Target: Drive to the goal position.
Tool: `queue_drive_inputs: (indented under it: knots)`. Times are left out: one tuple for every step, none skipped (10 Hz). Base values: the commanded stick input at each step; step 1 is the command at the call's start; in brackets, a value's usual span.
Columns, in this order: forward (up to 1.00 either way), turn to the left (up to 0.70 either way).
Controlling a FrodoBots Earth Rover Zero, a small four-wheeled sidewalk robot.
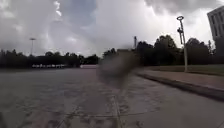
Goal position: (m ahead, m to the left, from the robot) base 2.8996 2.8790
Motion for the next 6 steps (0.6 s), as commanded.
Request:
queue_drive_inputs:
  knots:
    - [0.70,0.00]
    - [0.70,0.00]
    - [0.70,0.00]
    - [0.70,0.00]
    - [0.70,0.00]
    - [0.70,0.01]
